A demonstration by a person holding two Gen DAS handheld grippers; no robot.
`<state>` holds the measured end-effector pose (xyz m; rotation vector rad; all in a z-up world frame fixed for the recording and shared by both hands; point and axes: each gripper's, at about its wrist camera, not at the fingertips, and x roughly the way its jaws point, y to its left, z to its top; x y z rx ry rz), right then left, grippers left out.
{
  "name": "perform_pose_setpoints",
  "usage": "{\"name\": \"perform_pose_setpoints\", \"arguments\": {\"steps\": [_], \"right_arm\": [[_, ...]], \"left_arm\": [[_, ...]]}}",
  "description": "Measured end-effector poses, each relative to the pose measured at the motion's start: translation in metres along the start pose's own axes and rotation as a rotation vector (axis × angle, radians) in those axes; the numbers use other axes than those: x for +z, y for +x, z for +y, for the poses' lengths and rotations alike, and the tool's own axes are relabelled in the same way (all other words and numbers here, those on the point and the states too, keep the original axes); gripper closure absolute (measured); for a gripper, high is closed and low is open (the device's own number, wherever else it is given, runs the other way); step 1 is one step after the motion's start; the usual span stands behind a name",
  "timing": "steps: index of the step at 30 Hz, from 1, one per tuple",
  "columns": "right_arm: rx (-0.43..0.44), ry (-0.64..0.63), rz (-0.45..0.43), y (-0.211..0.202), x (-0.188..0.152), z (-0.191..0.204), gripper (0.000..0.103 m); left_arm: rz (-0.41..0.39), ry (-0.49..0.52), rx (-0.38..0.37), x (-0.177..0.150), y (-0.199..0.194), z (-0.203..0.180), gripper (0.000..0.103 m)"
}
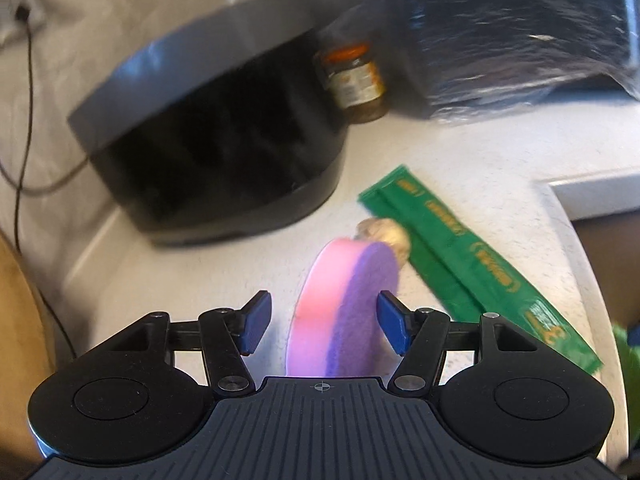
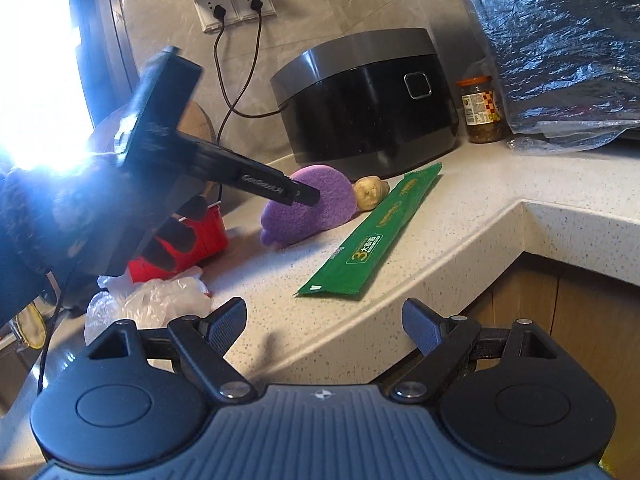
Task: Collect trash
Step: 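Grasp the pink-purple round sponge with the left tool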
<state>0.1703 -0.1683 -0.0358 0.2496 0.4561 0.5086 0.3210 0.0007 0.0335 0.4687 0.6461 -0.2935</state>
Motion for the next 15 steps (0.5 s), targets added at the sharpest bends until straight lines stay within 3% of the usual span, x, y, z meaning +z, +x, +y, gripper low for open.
{"name": "perform_pose_setpoints", "arguments": {"steps": [5,7,9,12,14,15], "right_arm": [[-0.036,-0.004,0.049,0.005,0.011,0.002,0.017],[-0.078,-0.017,0.104,0.013,0.020,0.001,0.017],[-0.140,-0.044,0.149,0.019,0.029,0.002,0.017],[-0.207,-0.113,0.154,0.016,0.039,0.010,0.017],[-0.234,-0.154,0.123,0.007,0.044,0.022,0.011],[-0.235,-0.171,0.106,0.003,0.045,0.028,0.001]], "left_arm": [[-0.011,-0.208,-0.091,-0.001,0.011,0.024,0.037],[-0.010,-0.258,-0.114,-0.001,0.008,0.030,0.042],[-0.011,-0.295,-0.117,-0.004,-0.002,0.033,0.055],[-0.012,-0.319,-0.079,-0.013,-0.026,0.031,0.063],[-0.053,-0.330,-0.070,-0.024,-0.052,0.030,0.064],[-0.081,-0.334,-0.071,-0.030,-0.067,0.030,0.064]]}}
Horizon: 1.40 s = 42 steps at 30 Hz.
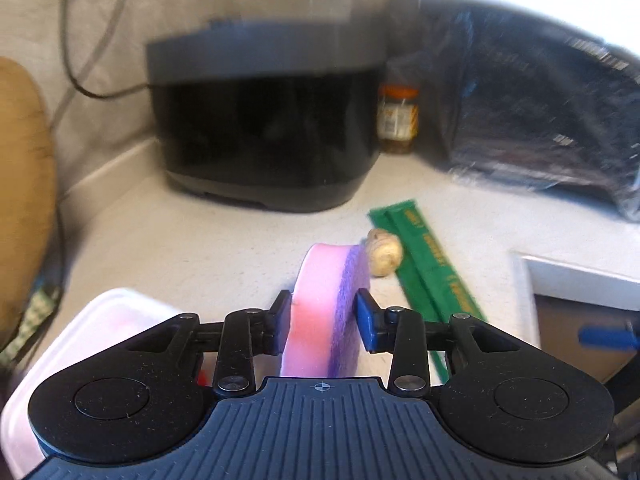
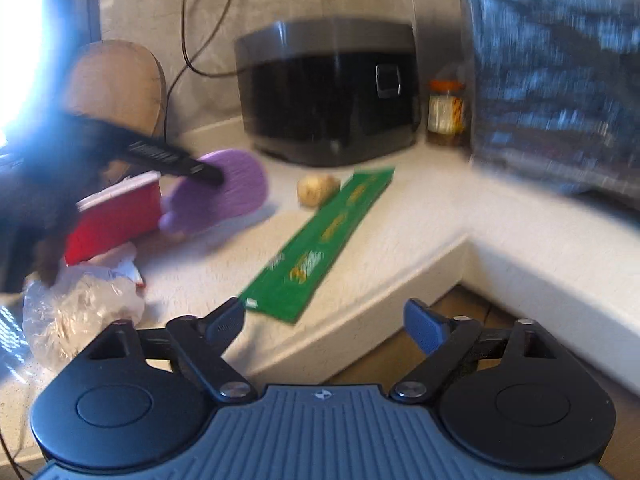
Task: Collect trash
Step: 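Grasp the pink-purple round sponge with the left tool, then grasp the clear plastic bag with the right tool while the left tool holds the sponge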
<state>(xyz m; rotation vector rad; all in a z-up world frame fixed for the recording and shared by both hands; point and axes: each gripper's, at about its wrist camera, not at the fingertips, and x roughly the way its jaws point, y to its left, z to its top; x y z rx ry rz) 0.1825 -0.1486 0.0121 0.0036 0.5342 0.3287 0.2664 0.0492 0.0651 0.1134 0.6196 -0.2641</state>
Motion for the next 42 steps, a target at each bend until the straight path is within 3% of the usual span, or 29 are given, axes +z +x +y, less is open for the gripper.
{"name": "perform_pose_setpoints", "arguments": {"steps": [3,6,9,11,17,22,28,29,31,34,37,42], "right_arm": [[0.057,-0.034,-0.053,-0.020,0.002,0.016,0.000],[0.182,-0.071,-0.085,-0.033,0.006,0.036,0.000],[0.345,-0.142,-0.015,-0.025,0.011,0.064,0.000],[0.389,-0.196,0.017,-0.013,0.011,0.088,0.000],[0.387,-0.353,0.002,0.009,-0.003,0.142,0.000],[0.329,-0.363,0.062,0.033,-0.003,0.164,0.000],[0.285,-0.286,0.117,0.045,0.000,0.156,0.002],[0.284,-0.268,0.119,0.046,0.002,0.152,0.006],[0.287,-0.234,0.131,0.046,0.006,0.147,0.036],[0.339,-0.167,0.158,0.039,0.015,0.136,0.067],[0.387,-0.119,0.145,0.024,0.021,0.122,0.073],[0.408,-0.077,0.035,-0.017,0.024,0.095,0.074]], "left_arm": [[-0.096,-0.018,-0.007,-0.014,-0.054,0.009,0.064],[-0.175,-0.052,0.008,-0.030,-0.110,0.022,0.064],[-0.218,-0.079,0.057,-0.050,-0.156,0.033,0.064],[-0.228,-0.094,0.085,-0.064,-0.176,0.039,0.064],[-0.199,-0.153,0.139,-0.096,-0.209,0.060,0.064],[-0.186,-0.200,0.158,-0.115,-0.222,0.079,0.064],[-0.178,-0.240,0.147,-0.128,-0.223,0.093,0.064],[-0.178,-0.245,0.144,-0.129,-0.223,0.094,0.064],[-0.174,-0.252,0.141,-0.129,-0.221,0.096,0.064],[-0.168,-0.261,0.132,-0.128,-0.221,0.096,0.064],[-0.173,-0.254,0.127,-0.126,-0.222,0.092,0.064],[-0.173,-0.223,0.102,-0.119,-0.218,0.069,0.064]]}}
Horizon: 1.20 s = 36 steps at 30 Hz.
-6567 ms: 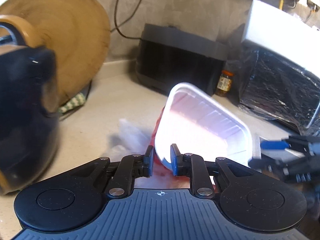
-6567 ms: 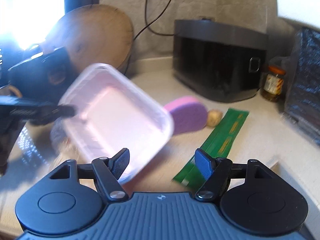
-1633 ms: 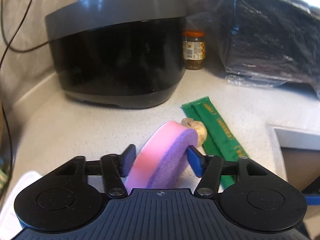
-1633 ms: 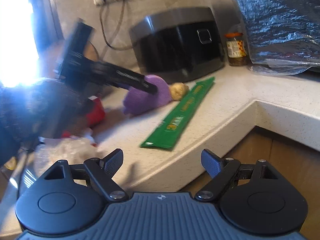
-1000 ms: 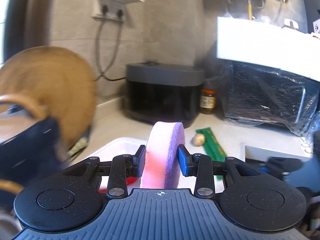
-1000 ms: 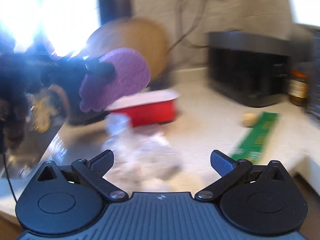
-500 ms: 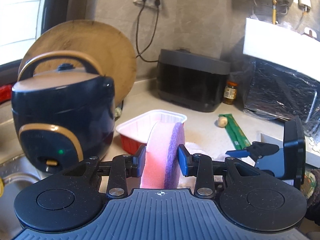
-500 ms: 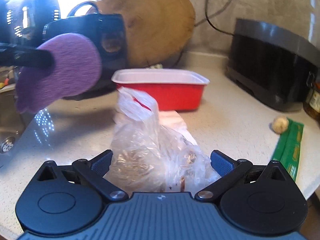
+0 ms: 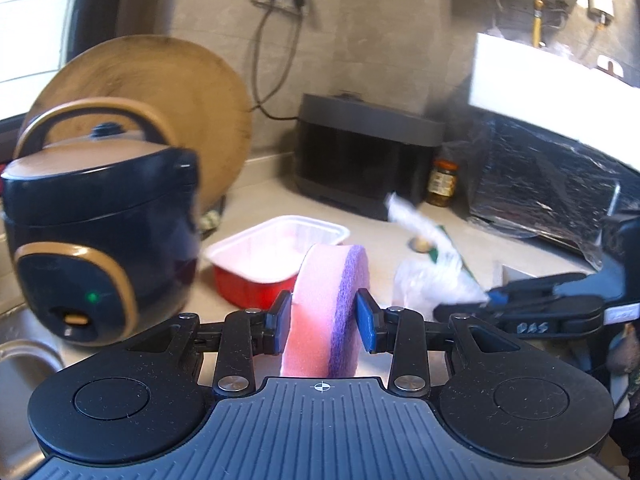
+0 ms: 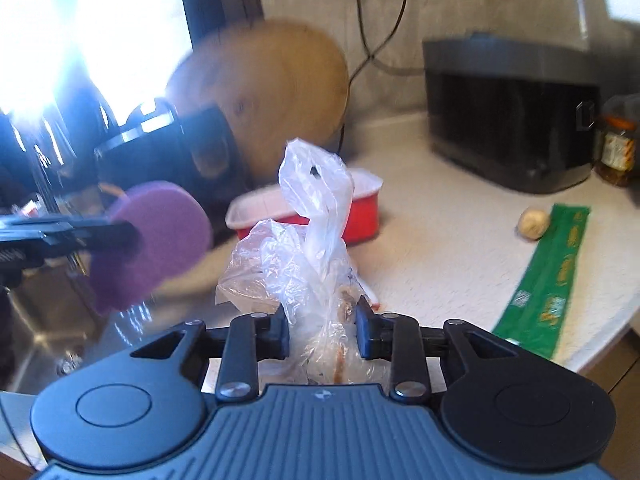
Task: Collect trash
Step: 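Grasp the clear plastic bag with the right tool while the left tool holds the sponge, then carry the sponge and bag down to the green bin with both tools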
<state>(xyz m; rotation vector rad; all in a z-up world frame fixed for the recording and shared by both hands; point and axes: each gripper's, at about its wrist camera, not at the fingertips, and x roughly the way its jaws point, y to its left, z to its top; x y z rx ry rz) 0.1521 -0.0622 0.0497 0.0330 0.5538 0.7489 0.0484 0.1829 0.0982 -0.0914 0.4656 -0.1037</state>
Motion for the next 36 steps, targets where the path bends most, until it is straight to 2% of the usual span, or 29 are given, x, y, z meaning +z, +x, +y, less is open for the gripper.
{"name": "perform_pose_setpoints", "arguments": {"steps": [5,7,11,16,18,21,25,28,31,36], "right_arm": [[-0.037,0.032,-0.096,-0.052,-0.013,-0.019,0.074],[-0.078,0.040,-0.137,-0.075,-0.024,-0.030,0.074],[-0.220,0.062,-0.202,-0.113,-0.050,-0.059,0.074],[-0.408,0.129,-0.204,-0.139,-0.090,-0.103,0.074],[-0.465,0.163,-0.194,-0.146,-0.108,-0.121,0.074],[-0.491,0.241,-0.163,-0.150,-0.135,-0.148,0.074],[-0.522,0.307,-0.107,-0.153,-0.173,-0.176,0.074],[-0.542,0.333,-0.061,-0.148,-0.201,-0.192,0.074],[-0.524,0.378,-0.015,-0.135,-0.221,-0.210,0.074],[-0.510,0.431,0.052,-0.111,-0.247,-0.236,0.074]], "left_arm": [[0.002,0.044,-0.064,-0.002,0.010,-0.039,0.064],[0.007,0.063,-0.101,-0.006,0.017,-0.058,0.064],[0.032,0.116,-0.188,-0.018,0.035,-0.102,0.064],[0.102,0.155,-0.316,-0.044,0.065,-0.163,0.064],[0.150,0.175,-0.352,-0.058,0.082,-0.187,0.064],[0.230,0.195,-0.388,-0.082,0.110,-0.217,0.064],[0.323,0.223,-0.391,-0.117,0.144,-0.248,0.064],[0.396,0.225,-0.383,-0.138,0.172,-0.263,0.064],[0.471,0.217,-0.363,-0.159,0.202,-0.272,0.064],[0.600,0.156,-0.355,-0.196,0.248,-0.274,0.064]]}}
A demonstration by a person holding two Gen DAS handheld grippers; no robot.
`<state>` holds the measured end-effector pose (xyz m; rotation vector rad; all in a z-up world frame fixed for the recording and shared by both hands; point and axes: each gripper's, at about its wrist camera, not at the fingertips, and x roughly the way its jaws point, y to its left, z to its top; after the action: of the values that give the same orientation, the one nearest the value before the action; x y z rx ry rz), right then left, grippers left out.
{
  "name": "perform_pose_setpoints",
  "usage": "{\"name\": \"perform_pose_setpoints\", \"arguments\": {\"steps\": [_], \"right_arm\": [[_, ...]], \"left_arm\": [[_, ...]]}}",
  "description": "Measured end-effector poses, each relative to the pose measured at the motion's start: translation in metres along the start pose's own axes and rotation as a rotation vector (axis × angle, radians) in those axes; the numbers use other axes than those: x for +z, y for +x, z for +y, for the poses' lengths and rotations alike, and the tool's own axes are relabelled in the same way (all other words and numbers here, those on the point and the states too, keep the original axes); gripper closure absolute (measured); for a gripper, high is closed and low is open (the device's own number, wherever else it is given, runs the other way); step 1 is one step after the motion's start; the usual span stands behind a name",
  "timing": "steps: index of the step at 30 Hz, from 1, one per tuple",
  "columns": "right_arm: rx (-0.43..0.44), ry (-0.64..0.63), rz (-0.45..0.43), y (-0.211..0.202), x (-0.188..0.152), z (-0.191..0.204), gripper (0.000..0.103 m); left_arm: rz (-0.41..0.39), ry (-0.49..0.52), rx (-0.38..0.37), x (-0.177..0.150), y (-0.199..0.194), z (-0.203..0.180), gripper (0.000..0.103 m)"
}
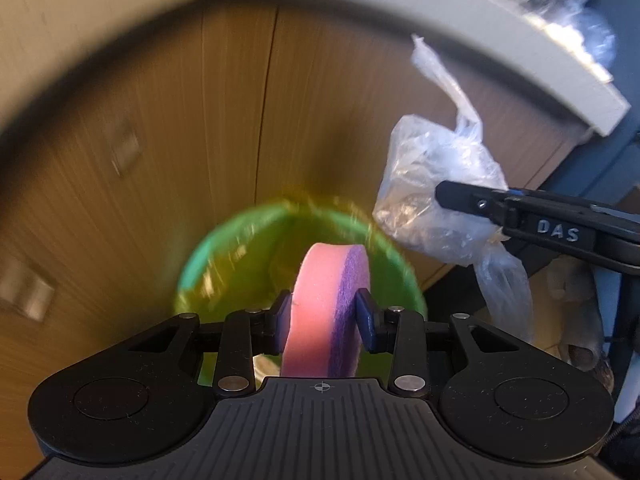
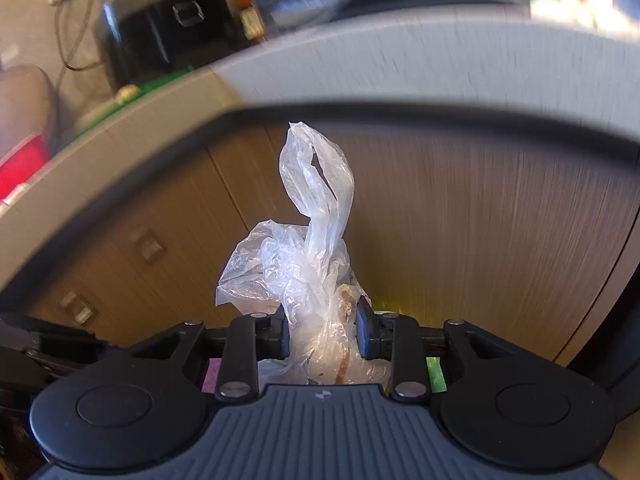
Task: Collect trash
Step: 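Carry the sponge and bag down to the green bin with both tools, then open the left tool to drop the sponge while the right tool drops the bag into the bin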
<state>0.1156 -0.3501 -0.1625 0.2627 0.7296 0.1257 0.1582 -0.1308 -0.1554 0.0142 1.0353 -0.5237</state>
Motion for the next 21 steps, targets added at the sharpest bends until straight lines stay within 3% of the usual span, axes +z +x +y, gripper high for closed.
{"name": "perform_pose_setpoints", "arguments": {"steps": [6,13,16,21], "right_arm": [[0.016,0.048,0.065,0.022,-0.006,-0.019,0.074],[-0.006,0.048,0.120,0.037,-0.013,-0.025,0.074],[-0.005,0.040,0.132,0.038,-0.015,-0.024,0.074],[0.005,0.041,0.180,0.051,-0.016,-0.020,0.074]], "left_arm": [[0.119,-0.120,0.002,-0.015,0.081,0.021,0.064],[0.114,-0.231,0.060,-0.041,0.159,0.042,0.062],[0.118,-0.272,0.032,-0.046,0.161,0.051,0.062],[0.048,-0.307,-0.027,-0.047,0.137,0.060,0.062]]}}
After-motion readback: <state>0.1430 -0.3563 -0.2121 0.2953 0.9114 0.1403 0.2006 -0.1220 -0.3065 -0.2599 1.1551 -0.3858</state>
